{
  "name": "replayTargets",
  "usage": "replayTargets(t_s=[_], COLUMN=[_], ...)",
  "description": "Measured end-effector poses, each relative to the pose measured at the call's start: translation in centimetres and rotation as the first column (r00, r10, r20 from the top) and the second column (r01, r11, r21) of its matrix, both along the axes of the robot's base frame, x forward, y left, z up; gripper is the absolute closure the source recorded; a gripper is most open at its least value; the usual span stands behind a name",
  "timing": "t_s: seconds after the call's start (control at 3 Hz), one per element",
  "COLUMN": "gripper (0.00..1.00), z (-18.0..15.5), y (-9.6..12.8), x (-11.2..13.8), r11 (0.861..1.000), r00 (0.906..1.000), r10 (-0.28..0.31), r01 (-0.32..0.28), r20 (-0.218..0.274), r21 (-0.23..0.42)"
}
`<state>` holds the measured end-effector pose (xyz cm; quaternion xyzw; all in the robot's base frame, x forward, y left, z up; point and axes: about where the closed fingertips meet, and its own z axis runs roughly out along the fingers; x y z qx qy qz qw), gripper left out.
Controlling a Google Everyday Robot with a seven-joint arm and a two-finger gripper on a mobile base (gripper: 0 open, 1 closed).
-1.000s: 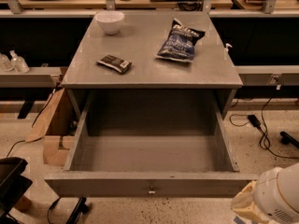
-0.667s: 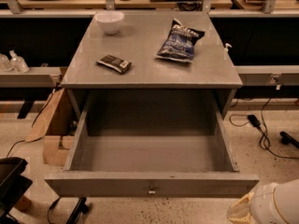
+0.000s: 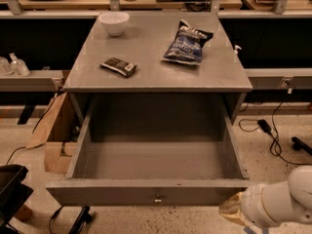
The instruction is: Close top drawer
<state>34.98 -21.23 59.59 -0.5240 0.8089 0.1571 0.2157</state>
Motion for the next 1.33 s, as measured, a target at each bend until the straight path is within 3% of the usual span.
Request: replayTargets(t_s=[0.67, 1.0, 1.33], gripper=[1.00, 1.00, 1.00], z=[-0.1, -0.1, 0.5], y=[1.5, 1.5, 2.3], x=[4.2, 4.2, 6.9], r11=[0.999, 0.999, 0.997], r00=[0.9966, 0.9966, 0.9927], r10=[0.052, 0.052, 0.073], r01=[-0.051, -0.051, -0.071], r20=[0.064, 0.064, 0.096], r21=[-0.011, -0.011, -0.024])
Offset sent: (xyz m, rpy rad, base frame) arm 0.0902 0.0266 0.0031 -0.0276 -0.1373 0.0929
